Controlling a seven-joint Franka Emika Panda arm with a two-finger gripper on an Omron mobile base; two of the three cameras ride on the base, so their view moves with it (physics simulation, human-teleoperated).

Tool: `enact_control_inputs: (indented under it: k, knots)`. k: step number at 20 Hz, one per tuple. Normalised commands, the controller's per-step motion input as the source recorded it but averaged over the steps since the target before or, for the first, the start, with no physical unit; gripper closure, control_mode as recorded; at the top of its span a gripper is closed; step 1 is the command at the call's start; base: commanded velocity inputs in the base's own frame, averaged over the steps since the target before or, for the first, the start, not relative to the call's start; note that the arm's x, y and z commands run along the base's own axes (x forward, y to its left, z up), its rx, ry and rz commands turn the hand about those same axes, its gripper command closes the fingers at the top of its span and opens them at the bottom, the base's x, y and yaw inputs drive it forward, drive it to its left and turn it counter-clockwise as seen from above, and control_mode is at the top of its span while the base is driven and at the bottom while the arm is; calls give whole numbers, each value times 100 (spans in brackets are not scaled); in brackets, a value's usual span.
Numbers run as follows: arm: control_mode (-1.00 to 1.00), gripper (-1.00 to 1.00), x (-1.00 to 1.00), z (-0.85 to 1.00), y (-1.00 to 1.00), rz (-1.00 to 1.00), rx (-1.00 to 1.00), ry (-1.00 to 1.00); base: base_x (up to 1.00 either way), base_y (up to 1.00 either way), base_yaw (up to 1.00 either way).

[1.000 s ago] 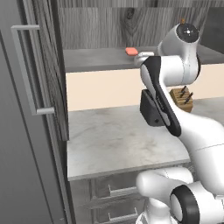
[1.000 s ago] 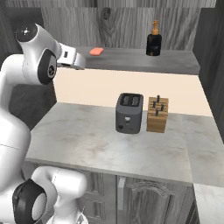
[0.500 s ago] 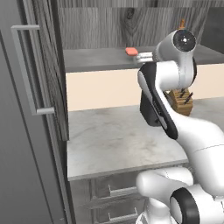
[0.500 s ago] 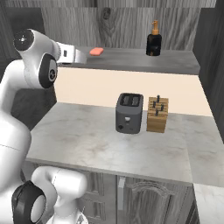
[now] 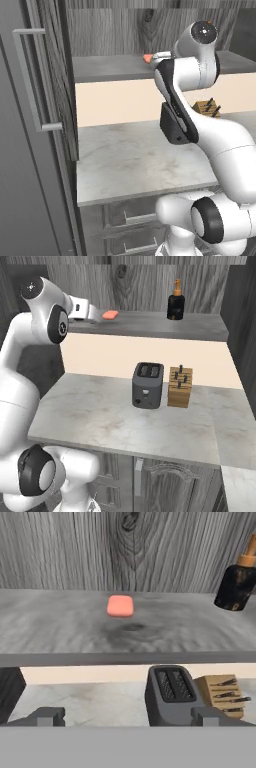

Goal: Locate and retrieve the bar soap and soap dispenser from the cabinet. Place them next to the sink.

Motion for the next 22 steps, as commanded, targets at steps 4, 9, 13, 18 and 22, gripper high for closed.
enact_control_inputs:
  k: [4, 9, 13, 18, 22]
  knots:
    - [-100, -100, 32, -33, 5, -4, 7, -7, 0, 0, 0]
    - [-100, -100, 40, -23, 0, -2, 7, -3, 0, 0, 0]
    - [-100, -100, 48, -5, -1, 0, 1, 0, 0, 0, 0]
    - [-100, -100, 48, 0, 0, 0, 0, 6, 0, 0, 0]
    - [-100, -100, 35, 0, 0, 0, 0, 6, 0, 0, 0]
